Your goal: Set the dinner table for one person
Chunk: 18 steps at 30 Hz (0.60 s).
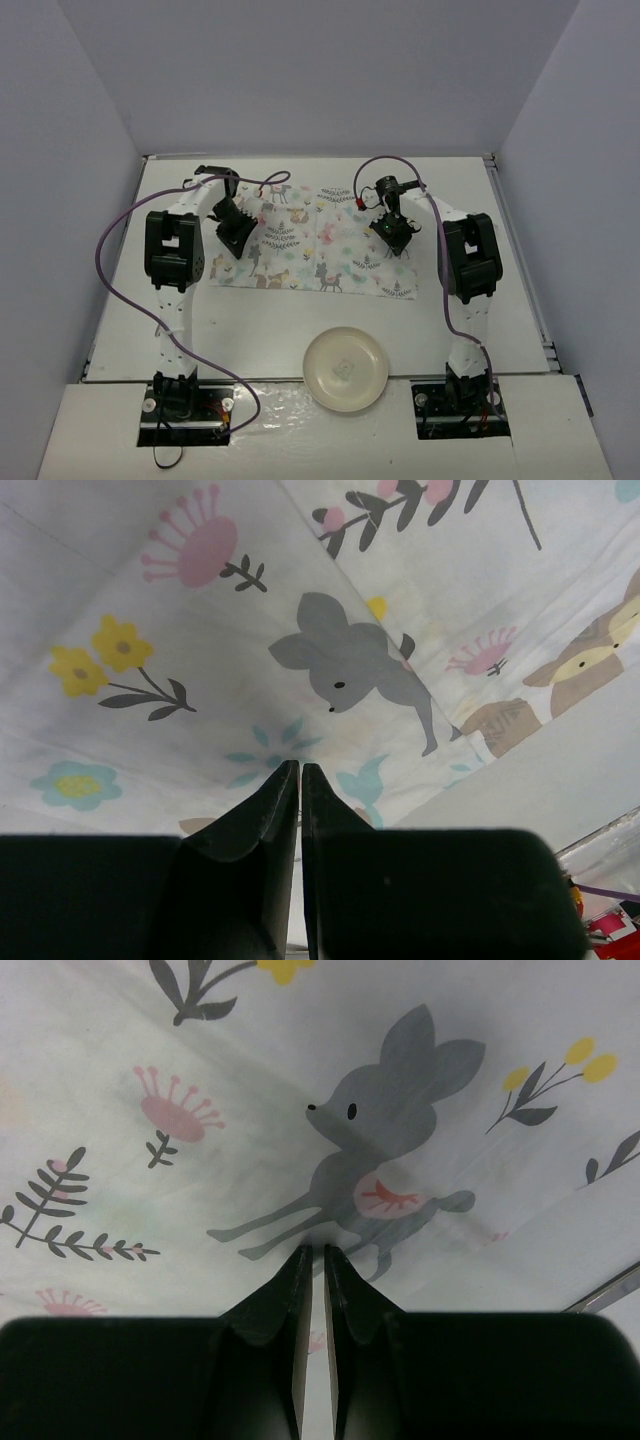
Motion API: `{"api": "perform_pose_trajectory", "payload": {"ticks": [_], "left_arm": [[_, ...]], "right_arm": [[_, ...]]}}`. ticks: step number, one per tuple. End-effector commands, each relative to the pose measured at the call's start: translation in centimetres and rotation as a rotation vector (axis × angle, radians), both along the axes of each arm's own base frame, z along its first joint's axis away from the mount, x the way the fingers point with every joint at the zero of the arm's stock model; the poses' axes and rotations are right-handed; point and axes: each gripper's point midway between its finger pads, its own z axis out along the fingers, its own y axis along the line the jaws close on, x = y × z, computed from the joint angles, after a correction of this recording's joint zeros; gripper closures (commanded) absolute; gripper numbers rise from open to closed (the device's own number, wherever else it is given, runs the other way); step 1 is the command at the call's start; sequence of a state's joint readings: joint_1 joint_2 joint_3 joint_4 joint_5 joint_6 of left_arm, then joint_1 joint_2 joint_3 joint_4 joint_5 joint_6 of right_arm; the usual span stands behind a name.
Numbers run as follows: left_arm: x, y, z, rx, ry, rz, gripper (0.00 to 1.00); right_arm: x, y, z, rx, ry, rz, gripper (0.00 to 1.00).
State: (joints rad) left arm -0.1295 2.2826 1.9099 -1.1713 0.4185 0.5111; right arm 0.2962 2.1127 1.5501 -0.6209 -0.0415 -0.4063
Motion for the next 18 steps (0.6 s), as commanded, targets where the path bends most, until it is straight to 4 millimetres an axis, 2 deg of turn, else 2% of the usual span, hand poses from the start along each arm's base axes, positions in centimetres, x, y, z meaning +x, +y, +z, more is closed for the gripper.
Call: {"api": "perform_pose_trajectory", "payload": {"ticks": [1, 4, 6, 14, 18], "left_arm": [[0.5, -0.4, 3.0, -0.033, -0.075, -0.015, 0.93], [0.4, -0.3, 3.6, -0.035, -0.095, -0.012, 0.92], [-0.2, -0.3, 3.3, -0.032, -0.076, -0.022, 0.92], [-1.9, -0.2, 1.6, -0.025, -0.023, -0.026, 0.92], [-2.4, -0.6, 1.0, -0.025, -0.008, -0.032, 0.92]], "right_arm": [[-0.7, -0.3, 1.7, -0.016, 0.000, 0.016, 0.91], [-0.3, -0.4, 2.2, -0.019, -0.018, 0.018, 0.89], [-0.2, -0.4, 2.2, -0.023, -0.020, 0.019, 0.86], [-0.2, -0.5, 0.3, -0.040, 0.016, 0.019, 0.86], [0.6, -0.3, 0.2, -0.044, 0.007, 0.016, 0.86]]}}
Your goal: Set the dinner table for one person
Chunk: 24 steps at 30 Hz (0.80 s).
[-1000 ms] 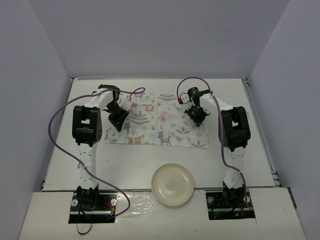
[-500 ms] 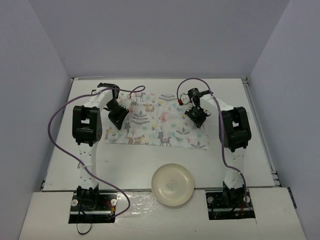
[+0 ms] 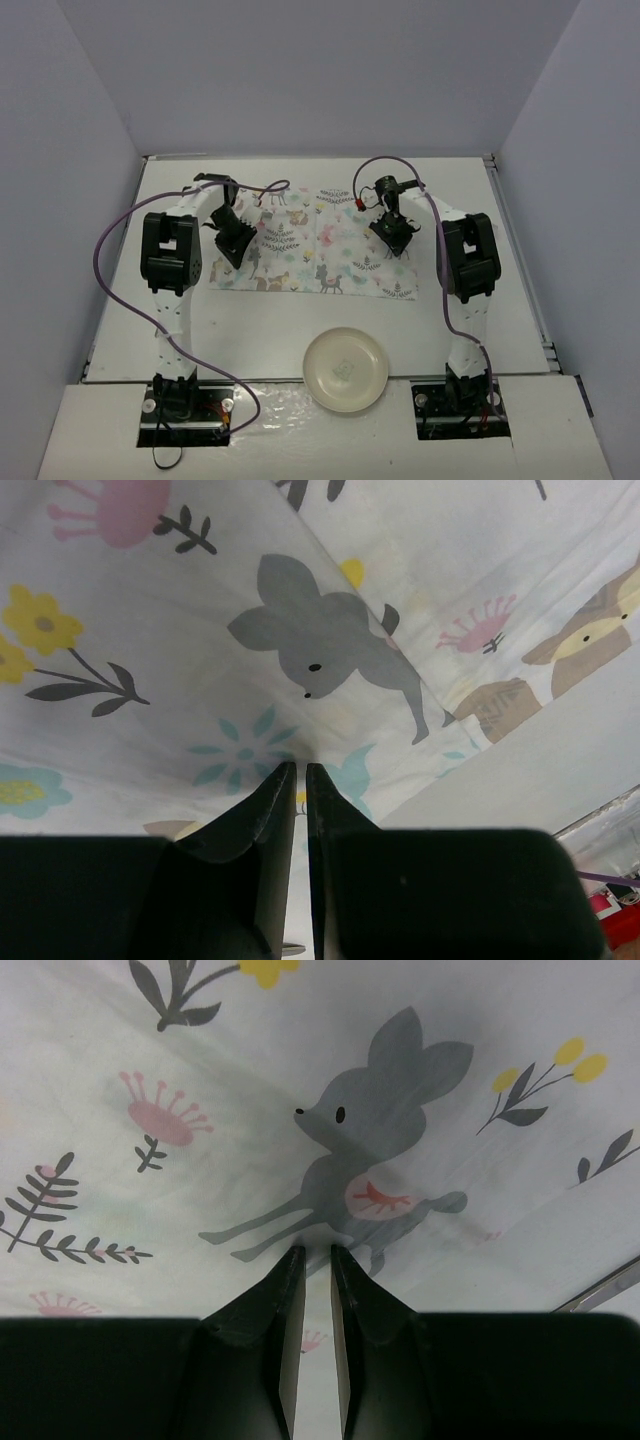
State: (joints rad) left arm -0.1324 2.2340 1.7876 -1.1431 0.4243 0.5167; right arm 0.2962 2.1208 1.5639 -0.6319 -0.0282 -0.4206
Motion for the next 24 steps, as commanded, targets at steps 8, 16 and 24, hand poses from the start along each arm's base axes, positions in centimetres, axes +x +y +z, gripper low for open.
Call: {"api": "perform_pose_trajectory", "payload": {"ticks": [8, 16, 24], "left_arm": [[0.2, -1.2, 2.3, -0.040, -0.070, -0.020, 0.92], [1.9, -1.1, 4.0, -0.021, -0.174, 0.022, 0.70], [1.9, -0.8, 7.1, -0.021, -0.256, 0.032, 0.68]], "right_arm": [[1.2, -0.1, 0.9, -0.045, -0.025, -0.001, 0.81], [2.5, -0.8, 4.8, -0.078, -0.139, -0.020, 0.59], [2.8, -1.3, 11.2, -0.066, -0.289, -0.003, 0.56]]}}
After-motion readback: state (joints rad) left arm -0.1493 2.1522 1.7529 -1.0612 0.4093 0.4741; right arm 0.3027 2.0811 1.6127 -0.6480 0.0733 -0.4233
